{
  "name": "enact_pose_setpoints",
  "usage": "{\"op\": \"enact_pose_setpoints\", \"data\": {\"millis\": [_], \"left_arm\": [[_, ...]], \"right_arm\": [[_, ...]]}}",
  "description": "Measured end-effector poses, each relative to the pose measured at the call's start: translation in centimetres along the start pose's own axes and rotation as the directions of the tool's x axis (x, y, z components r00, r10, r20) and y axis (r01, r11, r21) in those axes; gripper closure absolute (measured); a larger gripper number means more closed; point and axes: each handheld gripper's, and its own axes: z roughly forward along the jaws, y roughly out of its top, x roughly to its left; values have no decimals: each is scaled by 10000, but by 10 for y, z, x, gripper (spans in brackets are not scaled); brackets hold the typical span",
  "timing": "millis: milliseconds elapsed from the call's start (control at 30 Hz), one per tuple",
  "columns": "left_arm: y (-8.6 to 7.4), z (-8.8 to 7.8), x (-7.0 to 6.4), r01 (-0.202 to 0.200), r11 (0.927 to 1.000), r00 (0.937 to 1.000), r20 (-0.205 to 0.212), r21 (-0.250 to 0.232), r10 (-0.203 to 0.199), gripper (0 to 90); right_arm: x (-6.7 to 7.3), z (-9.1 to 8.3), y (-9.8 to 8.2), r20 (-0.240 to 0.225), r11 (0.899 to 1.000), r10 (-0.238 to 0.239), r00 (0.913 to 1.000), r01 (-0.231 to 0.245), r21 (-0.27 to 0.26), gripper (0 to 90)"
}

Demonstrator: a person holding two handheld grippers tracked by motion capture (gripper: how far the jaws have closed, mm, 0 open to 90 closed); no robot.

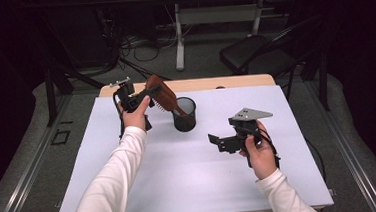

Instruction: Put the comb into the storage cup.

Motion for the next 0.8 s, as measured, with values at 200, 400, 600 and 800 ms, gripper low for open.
{"op": "enact_pose_setpoints", "data": {"millis": [200, 400, 600, 800], "left_arm": [[0, 0, 0, -12, 10000, 10000, 74, -29, 12, 289], [-1, 1, -1, -48, 10000, 9999, 129, 0, 48, 250], [-1, 2, -1, -121, 9999, 9999, 119, -17, 121, 206], [-1, 1, 0, -73, 9999, 9999, 103, -89, 74, 162]], "right_arm": [[0, 0, 0, 3, 10000, 24, 10000, -24, -2, 33], [0, 0, 0, 8, 10000, -11, 10000, 11, 3, 33], [0, 0, 0, 5, 10000, -7, 10000, 7, 5, 33], [0, 0, 0, 8, 10000, -10, 10000, 10, 4, 33]]}}
